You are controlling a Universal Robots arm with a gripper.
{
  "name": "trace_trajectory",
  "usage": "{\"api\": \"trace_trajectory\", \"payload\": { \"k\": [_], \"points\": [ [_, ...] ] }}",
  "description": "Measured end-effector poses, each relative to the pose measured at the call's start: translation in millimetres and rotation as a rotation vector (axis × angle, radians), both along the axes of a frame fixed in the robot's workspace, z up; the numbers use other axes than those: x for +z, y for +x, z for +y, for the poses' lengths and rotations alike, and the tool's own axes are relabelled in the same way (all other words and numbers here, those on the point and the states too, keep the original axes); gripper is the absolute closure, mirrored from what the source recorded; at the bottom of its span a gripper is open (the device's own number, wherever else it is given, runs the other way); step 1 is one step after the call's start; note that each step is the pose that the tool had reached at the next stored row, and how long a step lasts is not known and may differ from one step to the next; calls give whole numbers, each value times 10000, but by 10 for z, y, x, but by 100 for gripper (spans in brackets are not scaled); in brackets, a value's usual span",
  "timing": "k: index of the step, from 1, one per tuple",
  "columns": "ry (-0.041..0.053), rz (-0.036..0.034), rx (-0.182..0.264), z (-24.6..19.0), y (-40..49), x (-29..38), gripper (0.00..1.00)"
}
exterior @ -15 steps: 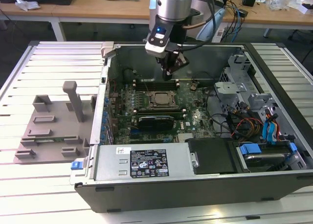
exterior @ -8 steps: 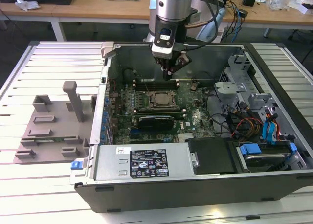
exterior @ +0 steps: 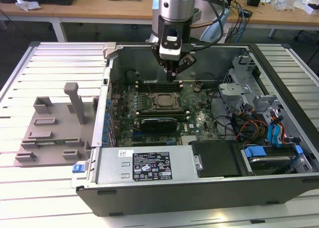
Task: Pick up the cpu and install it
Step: 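Install the first cpu locking lever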
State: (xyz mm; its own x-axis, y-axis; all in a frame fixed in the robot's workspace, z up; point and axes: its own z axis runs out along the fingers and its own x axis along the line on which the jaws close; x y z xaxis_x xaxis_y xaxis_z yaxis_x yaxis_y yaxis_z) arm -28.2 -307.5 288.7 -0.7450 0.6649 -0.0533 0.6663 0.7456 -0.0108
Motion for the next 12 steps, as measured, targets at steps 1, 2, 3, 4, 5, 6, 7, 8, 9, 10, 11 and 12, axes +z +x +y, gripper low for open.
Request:
{"api": "trace_trajectory", "payload": {
  "k": [1,2,3,4,5,6,7,8,9,10,11,12],
  "points": [
    [0,0,230,0,0,0,89],
    [0,-1,383,0,0,0,89],
    [-1,0,452,0,0,0,89],
    [0,0,574,0,0,0,89],
    [0,0,760,0,0,0,89],
    [-1,0,901,0,0,0,89],
    [-1,0,948,0,0,0,89],
    [0,0,1043,0,0,0,89],
    [0,0,1222,0,0,0,89],
    [0,0,1381,0,0,0,89],
    [0,0,1455,0,0,0,89],
    [-1,0,1519,0,0,0,89]
  ]
}}
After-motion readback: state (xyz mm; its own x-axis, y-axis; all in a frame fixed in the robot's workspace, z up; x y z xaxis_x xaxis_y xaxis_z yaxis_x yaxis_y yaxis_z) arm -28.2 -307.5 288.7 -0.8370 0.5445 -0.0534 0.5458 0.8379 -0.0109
